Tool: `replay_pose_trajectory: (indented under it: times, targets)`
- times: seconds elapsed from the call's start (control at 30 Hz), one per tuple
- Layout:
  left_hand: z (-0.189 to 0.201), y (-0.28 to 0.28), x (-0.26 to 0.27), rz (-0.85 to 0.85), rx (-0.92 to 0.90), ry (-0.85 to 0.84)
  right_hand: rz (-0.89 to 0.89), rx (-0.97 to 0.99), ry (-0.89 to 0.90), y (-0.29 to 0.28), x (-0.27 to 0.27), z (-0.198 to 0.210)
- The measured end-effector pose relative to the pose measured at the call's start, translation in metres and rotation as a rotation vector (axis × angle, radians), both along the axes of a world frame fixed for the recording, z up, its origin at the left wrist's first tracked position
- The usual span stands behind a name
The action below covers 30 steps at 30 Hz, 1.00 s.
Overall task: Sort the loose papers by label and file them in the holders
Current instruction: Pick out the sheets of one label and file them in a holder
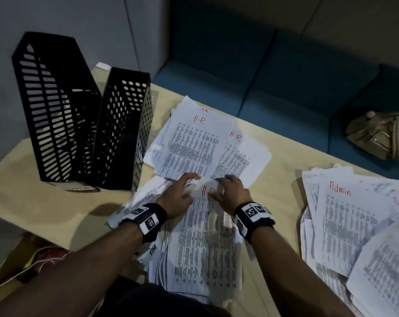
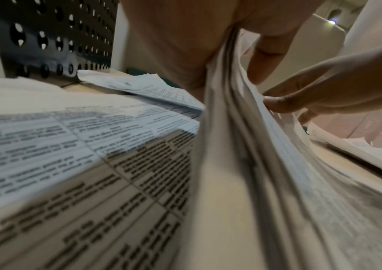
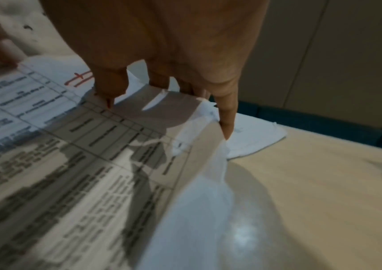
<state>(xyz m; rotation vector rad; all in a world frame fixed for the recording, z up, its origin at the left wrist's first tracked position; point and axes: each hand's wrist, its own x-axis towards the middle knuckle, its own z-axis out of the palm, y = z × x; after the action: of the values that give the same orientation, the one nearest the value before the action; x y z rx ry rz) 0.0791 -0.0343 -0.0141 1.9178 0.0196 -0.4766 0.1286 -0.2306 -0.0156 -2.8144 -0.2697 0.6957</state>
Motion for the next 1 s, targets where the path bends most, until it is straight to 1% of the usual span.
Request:
replay_pose_trajectory:
  times: [0.13, 0.2, 0.23, 0.27, 0.3, 0.33, 0.37, 0.4, 0.47, 0.5, 0.57, 0.63, 0.73, 0.83, 0.93, 1.0]
  targets:
    - [-0.003, -0.004, -0.005, 0.152, -0.031, 0.058, -0.02, 0.041, -0.048, 0.004, -0.008, -0.004]
    - [-0.006, -0.009, -0.007, 0.22, -0.006, 0.102, -0.09, 0.109, -0.136, -0.002, -0.012, -0.007]
    - [-0.007, -0.01, -0.007, 0.247, -0.011, 0.129, -0.184, 0.191, -0.195, -0.007, -0.014, -0.008]
    - [-0.007, -0.01, -0.006, 0.296, -0.06, 0.174, -0.325, 0.316, -0.219, -0.012, -0.016, -0.006]
    - [-0.008, -0.009, -0.005, 0.363, -0.147, 0.227, -0.485, 0.472, -0.196, -0.017, -0.018, -0.002]
    - [-0.006, -0.009, -0.005, 0.431, -0.231, 0.272, -0.63, 0.618, -0.137, -0.022, -0.021, 0.0]
    - [-0.004, -0.008, -0.003, 0.483, -0.284, 0.29, -0.728, 0.725, -0.064, -0.028, -0.026, 0.001]
    - [-0.003, -0.007, -0.001, 0.519, -0.303, 0.273, -0.759, 0.776, 0.005, -0.033, -0.031, 0.002]
    - [-0.002, -0.006, 0.003, 0.551, -0.299, 0.223, -0.674, 0.732, 0.102, -0.041, -0.041, 0.001]
    - [0.0, -0.005, 0.005, 0.572, -0.289, 0.21, -0.638, 0.687, 0.116, -0.044, -0.046, -0.002]
    - [-0.002, -0.004, 0.007, 0.611, -0.312, 0.203, -0.674, 0.668, 0.091, -0.048, -0.05, -0.006]
    - [-0.006, -0.005, 0.005, 0.6, -0.347, 0.241, -0.731, 0.649, 0.018, -0.05, -0.048, -0.009]
    - [-0.006, -0.012, -0.004, 0.492, -0.287, 0.27, -0.72, 0.703, -0.043, -0.05, -0.044, -0.01]
    - [-0.004, -0.013, -0.007, 0.537, -0.237, 0.264, -0.735, 0.775, 0.036, -0.047, -0.041, -0.007]
    - [-0.008, -0.009, 0.0, 0.559, -0.248, 0.23, -0.727, 0.833, 0.15, -0.047, -0.043, -0.003]
    - [-0.006, -0.009, 0.006, 0.501, -0.161, 0.171, -0.731, 0.82, 0.11, -0.051, -0.044, -0.004]
